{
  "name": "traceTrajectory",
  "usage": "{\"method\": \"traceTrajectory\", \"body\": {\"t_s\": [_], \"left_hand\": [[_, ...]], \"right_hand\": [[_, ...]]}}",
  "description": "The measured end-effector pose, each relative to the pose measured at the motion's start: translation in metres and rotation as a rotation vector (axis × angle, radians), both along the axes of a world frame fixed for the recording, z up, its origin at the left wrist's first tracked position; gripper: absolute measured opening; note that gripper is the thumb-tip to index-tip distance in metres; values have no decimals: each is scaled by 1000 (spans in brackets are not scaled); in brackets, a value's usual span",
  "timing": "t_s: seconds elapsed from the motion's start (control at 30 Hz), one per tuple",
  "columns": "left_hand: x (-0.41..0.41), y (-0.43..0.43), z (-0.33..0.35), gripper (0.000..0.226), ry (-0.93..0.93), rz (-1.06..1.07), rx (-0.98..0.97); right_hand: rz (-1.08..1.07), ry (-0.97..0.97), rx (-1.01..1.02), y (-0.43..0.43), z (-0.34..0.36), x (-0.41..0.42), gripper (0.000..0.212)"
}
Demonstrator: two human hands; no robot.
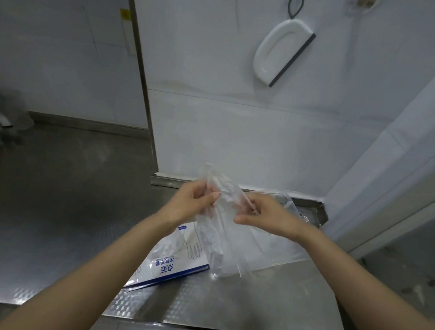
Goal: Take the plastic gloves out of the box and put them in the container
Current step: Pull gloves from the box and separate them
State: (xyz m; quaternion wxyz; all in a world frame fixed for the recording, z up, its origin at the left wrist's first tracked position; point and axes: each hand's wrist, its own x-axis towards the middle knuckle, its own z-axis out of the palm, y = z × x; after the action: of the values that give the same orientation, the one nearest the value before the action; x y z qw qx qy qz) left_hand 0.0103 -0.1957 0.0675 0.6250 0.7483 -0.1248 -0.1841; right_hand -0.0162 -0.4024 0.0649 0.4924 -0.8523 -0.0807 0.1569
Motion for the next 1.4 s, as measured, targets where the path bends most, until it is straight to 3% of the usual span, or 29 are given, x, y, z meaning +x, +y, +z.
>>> {"method": "traceTrajectory", "body": {"t_s": [0.07, 0.13, 0.33, 0.5, 0.63, 0.73, 0.83, 0.93, 1.0, 1.23, 1.33, 1.4], "left_hand": [[2, -3, -2, 9, -11, 51, 32], [1, -7, -5, 10, -31, 87, 99], [-6, -31, -16, 12, -36, 252, 93], [-15, -53, -24, 14, 39, 326, 8], [-22, -66, -35, 16, 104, 281, -50], [-27, -65, -55, 21, 126, 210, 91], [-29, -62, -74, 28, 36, 153, 382], [-32, -63, -71, 33, -19, 41, 577], [-31, -59, -71, 34, 10, 39, 599], [-26, -54, -66, 17, 248, 409, 108], [-33, -61, -64, 9, 366, 450, -68], [-37, -62, -66, 16, 363, 474, -99]], "right_hand": [[-108, 49, 140, -16, 2, -1, 8], [-234, 58, 247, -31, 5, -1, 12], [-562, 88, 419, -50, -2, -3, 6], [-367, 281, 301, -44, -27, -17, 29], [-345, 278, 323, -35, -41, -16, 29], [-370, 218, 348, -32, -44, -14, 26], [-483, 171, 379, -30, -47, -13, 57], [-550, 92, 297, -25, -55, -13, 24], [-599, 64, 292, -21, -63, -14, 21], [-693, 192, 413, -13, -68, -18, 26], [-735, 178, 360, -26, -64, -15, 30], [-746, 128, 300, -35, -64, -13, 35]]}}
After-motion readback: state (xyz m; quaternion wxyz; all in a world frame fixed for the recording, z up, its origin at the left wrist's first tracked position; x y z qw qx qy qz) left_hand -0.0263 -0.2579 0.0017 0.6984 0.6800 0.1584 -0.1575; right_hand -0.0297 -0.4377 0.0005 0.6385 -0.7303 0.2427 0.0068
